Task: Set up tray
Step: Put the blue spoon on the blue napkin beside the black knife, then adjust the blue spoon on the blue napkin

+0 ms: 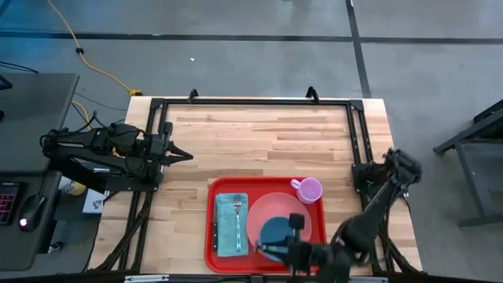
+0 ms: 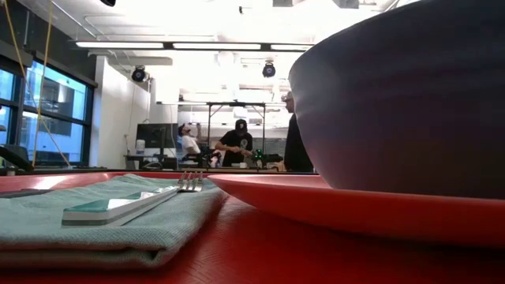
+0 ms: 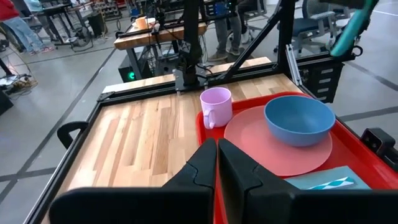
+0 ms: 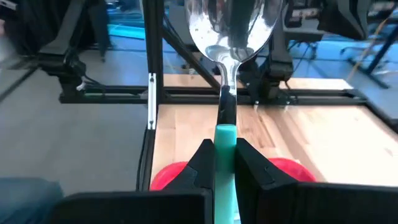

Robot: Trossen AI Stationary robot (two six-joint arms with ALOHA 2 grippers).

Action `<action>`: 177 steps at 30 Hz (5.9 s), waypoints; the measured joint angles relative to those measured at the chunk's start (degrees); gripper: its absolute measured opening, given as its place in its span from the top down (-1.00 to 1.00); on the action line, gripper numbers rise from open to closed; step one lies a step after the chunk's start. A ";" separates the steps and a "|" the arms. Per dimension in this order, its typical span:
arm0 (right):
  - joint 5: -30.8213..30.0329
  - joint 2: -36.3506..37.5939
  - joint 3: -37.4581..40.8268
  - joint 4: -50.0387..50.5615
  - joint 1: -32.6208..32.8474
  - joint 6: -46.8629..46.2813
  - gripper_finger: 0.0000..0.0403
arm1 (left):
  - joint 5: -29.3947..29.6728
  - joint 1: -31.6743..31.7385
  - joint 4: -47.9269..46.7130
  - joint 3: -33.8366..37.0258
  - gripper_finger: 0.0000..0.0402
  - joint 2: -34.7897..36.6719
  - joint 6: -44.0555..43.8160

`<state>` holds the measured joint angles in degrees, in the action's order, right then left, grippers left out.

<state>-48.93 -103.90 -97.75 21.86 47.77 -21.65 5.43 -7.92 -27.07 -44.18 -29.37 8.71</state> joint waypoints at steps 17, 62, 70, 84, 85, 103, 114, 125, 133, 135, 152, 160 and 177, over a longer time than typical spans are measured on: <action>-10.97 -20.47 -36.16 16.03 -8.42 14.65 0.95 | -0.07 0.02 0.44 0.00 0.77 0.00 -1.90; 18.98 -25.22 -3.55 -6.75 -24.38 -47.79 0.95 | 12.84 0.01 4.19 -0.02 0.77 0.00 -13.53; 19.94 -25.11 -5.25 -3.87 -22.25 -55.42 0.95 | 14.69 0.02 4.18 -0.02 0.77 0.00 -13.07; 21.67 -25.04 -5.82 -1.31 -22.36 -58.05 0.95 | 14.75 0.02 4.18 -0.02 0.77 -0.02 -13.92; 21.95 -25.05 -5.81 -0.76 -22.37 -58.31 0.95 | 14.75 0.02 4.18 -0.02 0.77 0.00 -14.08; 26.46 -28.28 -5.67 -7.07 -23.01 -58.69 0.95 | 14.92 0.02 4.26 -0.02 0.77 -0.02 -15.32; 25.98 -28.65 -5.60 -8.25 -23.06 -56.79 0.92 | 15.28 0.02 4.18 -0.02 0.77 -0.02 -15.18; 23.68 -28.60 -5.60 -4.20 -22.05 -59.21 0.84 | 14.93 0.00 3.98 -0.02 0.77 -0.02 -15.02; 22.86 -28.33 -5.60 -7.24 -23.03 -48.86 0.98 | 14.35 0.00 3.51 -0.02 0.77 -0.02 -15.02; 23.19 -27.97 -5.60 -9.23 -23.58 -44.51 0.94 | 13.47 0.02 3.24 -0.02 0.77 -0.02 -15.00; 25.25 -9.67 -5.60 6.48 -28.50 -5.09 0.51 | 11.67 0.00 -1.81 -0.02 0.77 0.00 -11.53; 4.97 6.27 -5.71 33.21 -28.70 -1.90 0.38 | 12.11 0.00 -9.77 0.00 0.77 -1.51 -11.82; -5.72 39.37 30.33 45.88 -31.34 -21.69 0.16 | 5.13 -0.57 -10.26 6.27 0.77 -19.15 -26.32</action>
<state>-54.65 -64.53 -67.42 67.74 16.43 -43.34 10.57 -8.49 -37.33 -37.92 -48.52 -17.61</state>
